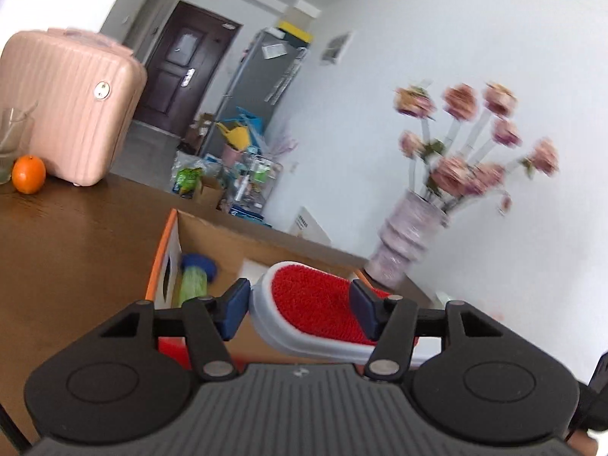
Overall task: Organize rigid objects
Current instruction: 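Carry the lint roller and white cap into the box and open both tools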
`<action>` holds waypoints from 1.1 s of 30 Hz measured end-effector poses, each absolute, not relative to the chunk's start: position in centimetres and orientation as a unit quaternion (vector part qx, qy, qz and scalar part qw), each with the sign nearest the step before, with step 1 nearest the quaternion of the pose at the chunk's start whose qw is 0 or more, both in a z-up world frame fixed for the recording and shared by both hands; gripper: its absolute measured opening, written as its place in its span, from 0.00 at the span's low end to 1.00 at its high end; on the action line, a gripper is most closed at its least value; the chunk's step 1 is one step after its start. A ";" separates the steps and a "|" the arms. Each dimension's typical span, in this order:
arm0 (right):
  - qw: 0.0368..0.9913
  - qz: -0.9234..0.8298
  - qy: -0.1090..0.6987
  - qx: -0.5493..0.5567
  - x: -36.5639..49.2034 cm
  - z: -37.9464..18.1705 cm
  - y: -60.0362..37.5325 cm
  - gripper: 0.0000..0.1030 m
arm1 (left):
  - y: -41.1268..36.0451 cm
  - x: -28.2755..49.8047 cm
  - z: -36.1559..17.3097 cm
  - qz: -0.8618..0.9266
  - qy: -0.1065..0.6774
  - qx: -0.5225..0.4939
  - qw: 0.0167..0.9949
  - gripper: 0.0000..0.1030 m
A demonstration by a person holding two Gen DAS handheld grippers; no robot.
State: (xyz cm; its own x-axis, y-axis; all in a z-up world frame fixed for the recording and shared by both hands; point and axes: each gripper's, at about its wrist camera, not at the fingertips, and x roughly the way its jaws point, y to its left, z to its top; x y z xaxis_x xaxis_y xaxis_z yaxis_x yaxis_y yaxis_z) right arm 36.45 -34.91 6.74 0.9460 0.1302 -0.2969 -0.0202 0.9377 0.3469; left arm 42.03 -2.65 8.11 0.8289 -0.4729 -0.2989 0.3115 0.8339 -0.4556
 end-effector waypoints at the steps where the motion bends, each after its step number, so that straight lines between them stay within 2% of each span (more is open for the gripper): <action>1: 0.971 0.035 0.162 0.172 38.1 6.8 -34.9 0.14 | -2.6 43.7 8.0 -0.212 0.213 -0.197 0.933 0.59; 5: 0.968 0.029 0.181 0.168 42.8 6.0 -34.8 0.14 | -2.1 48.2 6.1 -0.209 0.248 -0.226 0.919 0.57; 10: 0.965 0.021 0.208 0.161 44.7 3.8 -35.2 0.14 | -2.7 49.2 3.1 -0.208 0.291 -0.197 0.913 0.57; 18: 0.970 0.037 0.216 0.103 44.7 2.3 -33.5 0.13 | -3.9 48.4 2.5 -0.231 0.287 -0.161 0.916 0.61; 25: 0.974 0.037 0.207 0.080 43.9 2.1 -32.5 0.15 | -4.4 47.8 3.2 -0.214 0.276 -0.127 0.929 0.70; 26: 0.976 0.034 0.205 0.073 43.8 2.1 -32.2 0.16 | -4.2 47.4 3.7 -0.209 0.264 -0.113 0.935 0.72; 27: 0.976 0.031 0.203 0.066 43.8 2.1 -32.0 0.17 | -4.1 46.8 4.2 -0.201 0.250 -0.098 0.942 0.80; 29: 0.981 0.021 0.190 0.045 43.1 2.2 -31.3 0.33 | -4.1 44.7 4.9 -0.162 0.202 -0.046 0.965 0.92; 30: 0.984 0.016 0.178 0.031 42.6 2.3 -30.8 0.56 | -4.1 43.3 4.9 -0.141 0.166 -0.018 0.976 1.00; 31: 0.988 0.014 0.155 0.011 41.9 2.5 -30.1 0.79 | -4.2 42.0 4.9 -0.123 0.125 0.008 0.984 1.00; 32: 0.991 0.019 0.132 -0.005 41.2 2.6 -29.6 0.87 | -4.3 40.6 4.6 -0.109 0.083 0.027 0.990 1.00; 33: 0.993 0.028 0.112 -0.018 40.6 2.8 -29.2 0.92 | -4.2 39.7 4.3 -0.104 0.060 0.037 0.992 1.00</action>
